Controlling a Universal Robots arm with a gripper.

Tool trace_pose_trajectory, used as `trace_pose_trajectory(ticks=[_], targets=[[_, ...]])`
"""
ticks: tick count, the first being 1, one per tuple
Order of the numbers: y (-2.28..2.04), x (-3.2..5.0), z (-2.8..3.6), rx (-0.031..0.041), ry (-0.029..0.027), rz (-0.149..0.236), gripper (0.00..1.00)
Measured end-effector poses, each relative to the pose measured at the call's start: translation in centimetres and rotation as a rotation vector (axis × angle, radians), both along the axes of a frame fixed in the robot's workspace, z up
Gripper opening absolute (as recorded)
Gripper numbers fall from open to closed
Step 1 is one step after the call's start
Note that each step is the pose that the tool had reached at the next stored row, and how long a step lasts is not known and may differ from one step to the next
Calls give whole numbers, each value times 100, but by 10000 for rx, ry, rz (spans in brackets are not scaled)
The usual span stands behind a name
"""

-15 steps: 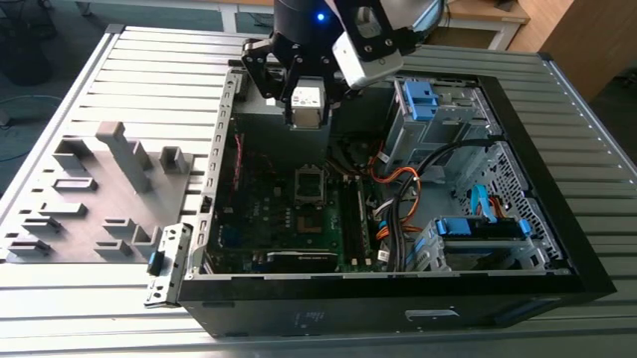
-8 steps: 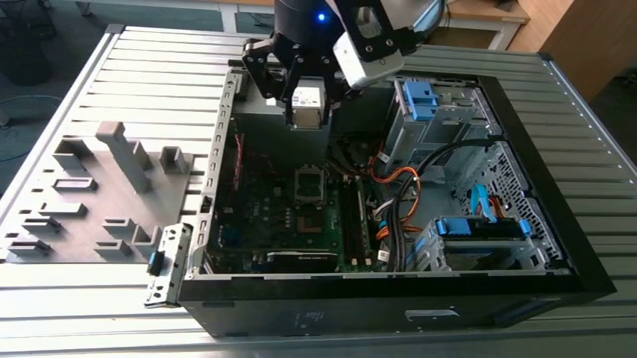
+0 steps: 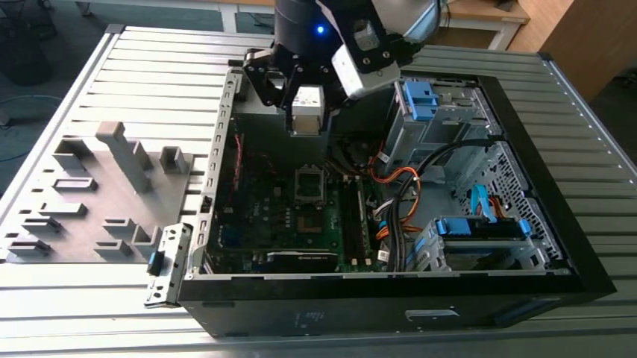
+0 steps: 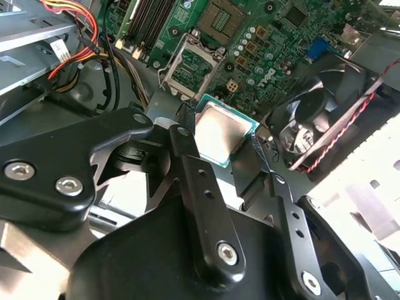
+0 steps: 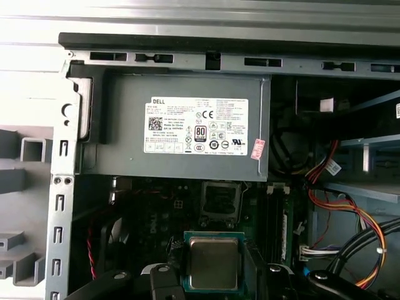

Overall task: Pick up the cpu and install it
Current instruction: 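Pick up the cpu and move it towards the insertion slot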

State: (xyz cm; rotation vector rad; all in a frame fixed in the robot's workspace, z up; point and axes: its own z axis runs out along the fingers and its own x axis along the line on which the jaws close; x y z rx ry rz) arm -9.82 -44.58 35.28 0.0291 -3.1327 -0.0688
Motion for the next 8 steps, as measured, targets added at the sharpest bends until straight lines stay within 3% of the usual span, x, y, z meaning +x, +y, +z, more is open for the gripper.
trace_pose_trajectory(ticks=[8], targets=[[-8, 0, -144, -10, 0, -1, 47]])
